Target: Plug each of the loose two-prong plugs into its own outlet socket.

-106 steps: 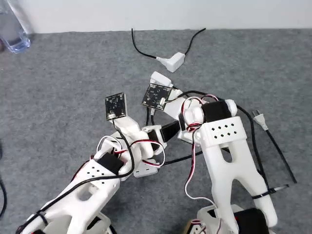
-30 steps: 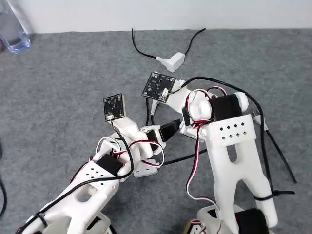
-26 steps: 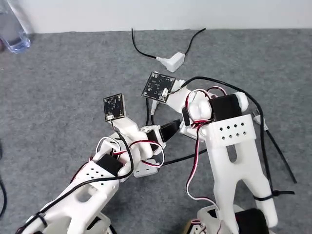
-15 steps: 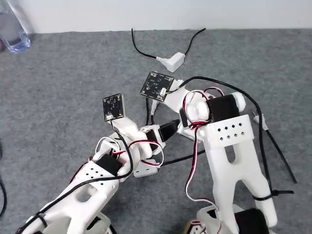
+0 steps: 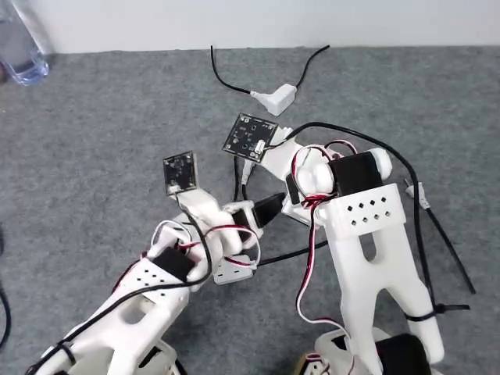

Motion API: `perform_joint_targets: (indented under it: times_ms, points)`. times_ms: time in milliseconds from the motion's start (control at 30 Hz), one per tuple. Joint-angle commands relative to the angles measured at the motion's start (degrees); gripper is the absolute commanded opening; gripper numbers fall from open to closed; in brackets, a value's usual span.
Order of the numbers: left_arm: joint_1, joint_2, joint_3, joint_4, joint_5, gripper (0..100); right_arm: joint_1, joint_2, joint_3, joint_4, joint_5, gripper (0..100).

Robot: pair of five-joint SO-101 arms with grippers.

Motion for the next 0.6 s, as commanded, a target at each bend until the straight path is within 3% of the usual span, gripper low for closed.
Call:
perform_joint_targets:
  times_ms: [0, 167, 367, 467, 567]
  points:
    - [-7.47, -1.76, -1.80, -0.62, 0.09, 30, -0.66, -2.42, -4.04, 0.66, -0.09, 0.8]
    - [-20.31, -11.60, -2.42, 10.29, -0.62, 30, -2.07, -2.42, -4.22, 2.42, 6.15, 0.8]
    - [-36.84, -30.51, 1.89, 29.63, -9.14, 30, -5.05, -1.63, -6.59, 3.30, 9.93, 0.8]
    - [-48.18, -40.09, 10.77, 27.25, -13.54, 30, -8.92, -0.31, -8.09, 4.18, 10.46, 0.8]
    - [-54.77, -49.76, 22.81, 21.36, -16.62, 30, -12.00, 4.70, -12.40, 6.64, 10.46, 0.8]
